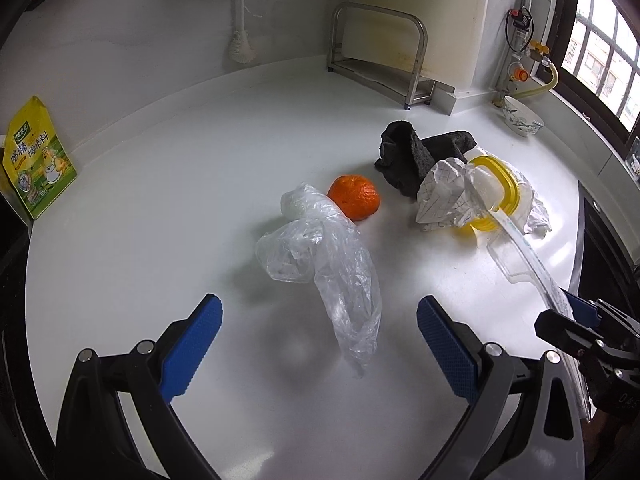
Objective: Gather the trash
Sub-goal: 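Grasp the LOVE toothbrush package with the right tool while the left tool grasps the clear plastic bag, then carry the plastic bag and toothbrush package over the grey bin with both tools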
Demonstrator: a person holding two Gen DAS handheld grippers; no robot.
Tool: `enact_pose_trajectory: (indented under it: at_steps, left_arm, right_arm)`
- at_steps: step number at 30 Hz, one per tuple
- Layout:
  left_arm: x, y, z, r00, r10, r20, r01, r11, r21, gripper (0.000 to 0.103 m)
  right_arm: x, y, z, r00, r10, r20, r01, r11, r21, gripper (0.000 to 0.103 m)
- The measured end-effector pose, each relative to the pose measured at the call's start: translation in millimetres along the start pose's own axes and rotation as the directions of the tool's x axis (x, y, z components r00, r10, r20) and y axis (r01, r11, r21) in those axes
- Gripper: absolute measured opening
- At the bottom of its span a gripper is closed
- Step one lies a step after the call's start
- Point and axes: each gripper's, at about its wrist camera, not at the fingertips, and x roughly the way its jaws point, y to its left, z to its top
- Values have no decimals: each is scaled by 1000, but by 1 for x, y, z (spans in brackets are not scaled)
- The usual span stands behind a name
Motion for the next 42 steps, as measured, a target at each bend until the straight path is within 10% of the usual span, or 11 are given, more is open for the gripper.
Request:
enact_pose_trajectory:
  at_steps: [11, 24, 42]
  left_arm:
    - [33, -11, 9, 998, 53, 25, -54, 998, 27, 95]
    - [35, -9, 8, 999, 41, 6, -41, 999, 32, 18]
    - [-78, -14, -19, 996, 26, 90, -32, 997, 69, 15]
  right_arm:
    - [-29, -5, 0, 994, -45, 100, 33, 992, 126, 54]
    - [-38, 1, -25, 994, -87, 69, 76, 986, 146, 54]
    - [-101, 17, -54, 995, -84, 60, 74, 985, 156, 54]
